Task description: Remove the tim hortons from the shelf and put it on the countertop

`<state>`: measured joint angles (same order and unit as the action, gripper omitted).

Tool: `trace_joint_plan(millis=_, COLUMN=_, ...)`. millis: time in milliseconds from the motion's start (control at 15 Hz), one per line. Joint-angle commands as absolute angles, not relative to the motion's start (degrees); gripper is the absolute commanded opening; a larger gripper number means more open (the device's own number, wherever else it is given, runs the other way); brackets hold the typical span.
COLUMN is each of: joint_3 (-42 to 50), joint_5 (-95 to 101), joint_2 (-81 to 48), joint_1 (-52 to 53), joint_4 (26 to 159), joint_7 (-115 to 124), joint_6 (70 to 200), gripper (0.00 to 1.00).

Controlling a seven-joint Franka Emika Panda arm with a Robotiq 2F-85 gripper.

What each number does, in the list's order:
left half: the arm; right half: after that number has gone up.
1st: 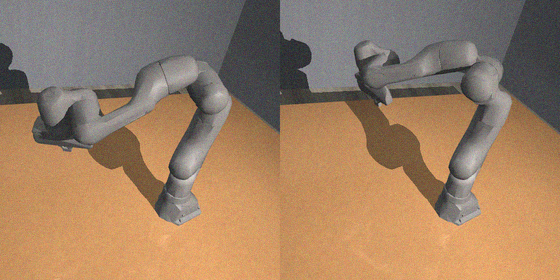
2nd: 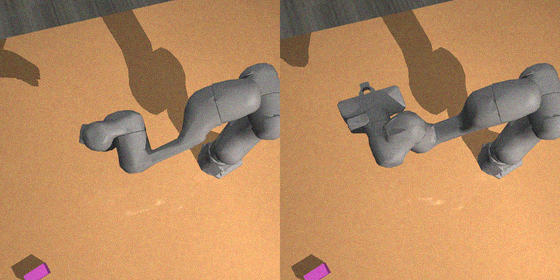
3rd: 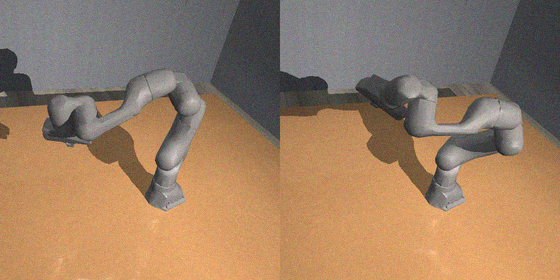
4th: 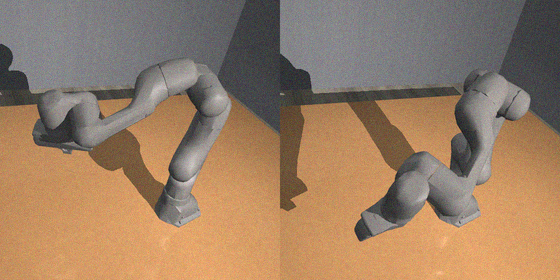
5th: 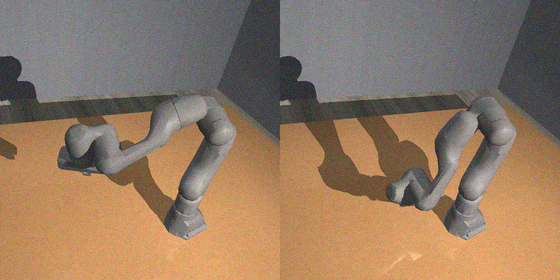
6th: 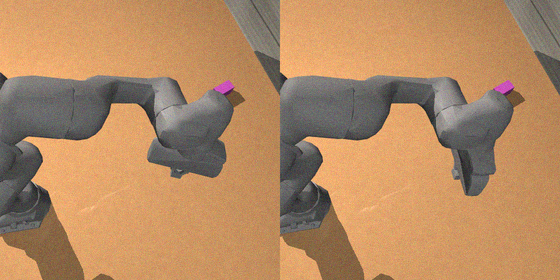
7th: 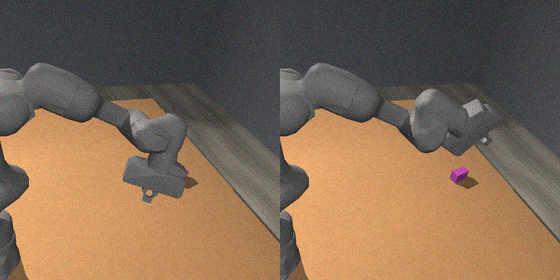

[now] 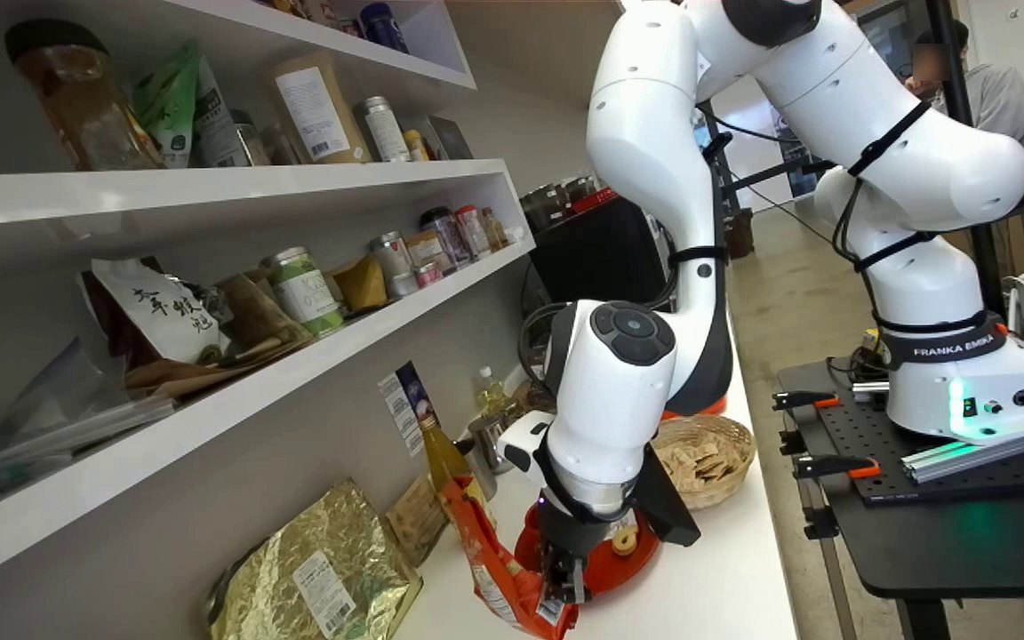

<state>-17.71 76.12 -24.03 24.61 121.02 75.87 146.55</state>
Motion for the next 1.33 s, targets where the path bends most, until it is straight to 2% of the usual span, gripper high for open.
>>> trace_joint_plan(millis=0, joint_3=-15.69, joint_5=84.24, joint_2=-28.82, joint_1=25.8, joint_4=115.89, joint_7=80.12, joint_6=147.66, gripper=0.0)
trace_joint_plan(millis=467, joint_3=-16.45, joint_5=93.7, joint_2=-35.06, joint_1=25.32, joint_4=111.49, joint_7=85.37, joint_6=146.27, gripper=0.0)
trace_joint_plan(millis=1267, joint_3=-19.12, joint_5=103.55, joint_2=-38.29, joint_1=25.34, joint_4=113.18, joint_7=92.8, joint_6=141.05, gripper=0.0)
